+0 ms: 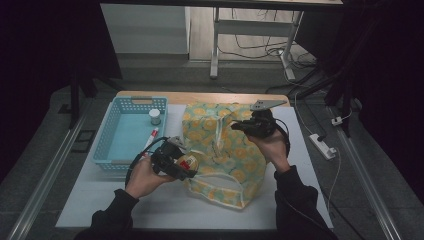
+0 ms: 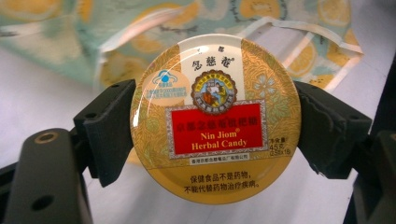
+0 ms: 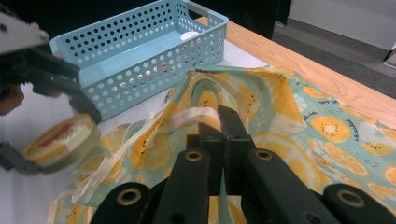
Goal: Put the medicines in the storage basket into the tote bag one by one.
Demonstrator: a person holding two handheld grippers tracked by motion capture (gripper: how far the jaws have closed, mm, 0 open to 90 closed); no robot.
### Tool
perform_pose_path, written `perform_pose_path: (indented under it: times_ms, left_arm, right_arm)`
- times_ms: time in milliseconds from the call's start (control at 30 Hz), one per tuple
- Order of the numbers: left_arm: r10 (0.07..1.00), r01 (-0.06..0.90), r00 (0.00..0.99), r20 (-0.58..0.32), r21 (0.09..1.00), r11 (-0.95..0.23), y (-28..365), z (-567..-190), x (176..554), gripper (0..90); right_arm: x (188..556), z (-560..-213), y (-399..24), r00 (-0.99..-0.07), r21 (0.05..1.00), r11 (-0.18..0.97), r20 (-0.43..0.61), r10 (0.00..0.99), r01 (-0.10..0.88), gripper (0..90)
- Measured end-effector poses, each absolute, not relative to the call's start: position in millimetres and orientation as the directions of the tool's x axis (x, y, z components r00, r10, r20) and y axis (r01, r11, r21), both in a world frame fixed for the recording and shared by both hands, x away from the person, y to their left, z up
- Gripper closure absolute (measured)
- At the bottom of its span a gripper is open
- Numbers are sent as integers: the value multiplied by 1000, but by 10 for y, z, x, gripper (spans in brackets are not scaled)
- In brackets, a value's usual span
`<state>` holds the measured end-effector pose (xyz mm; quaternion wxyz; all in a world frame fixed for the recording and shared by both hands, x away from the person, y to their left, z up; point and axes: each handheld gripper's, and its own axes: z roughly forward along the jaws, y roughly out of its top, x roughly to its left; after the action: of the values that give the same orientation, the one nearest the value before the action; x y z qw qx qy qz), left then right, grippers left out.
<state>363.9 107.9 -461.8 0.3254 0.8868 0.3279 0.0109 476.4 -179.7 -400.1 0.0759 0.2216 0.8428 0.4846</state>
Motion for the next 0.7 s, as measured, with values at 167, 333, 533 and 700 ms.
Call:
perform_pose_path:
  times_ms: [167,333,533,700]
  left_arm:
    - [563,558,803,-197,581,-592,923,-4673,3643,206]
    - [545,548,814,-202,577,-605,794,-4732,3670,206]
    - [522,529,831,-190,561,-637,615,-4826,3710,206]
    - [508,517,841,-186,555,-652,490,-4879,3772,206]
  right_arm:
    - [4761,-4000,-1794,-891,851,432,87,446,299,900]
    - [4759,-4002,-1791,-892,851,433,86,445,298,900]
    - [4755,-4003,-1785,-892,850,435,85,444,297,900]
    - [4753,-4006,-1778,-894,850,437,82,441,294,900]
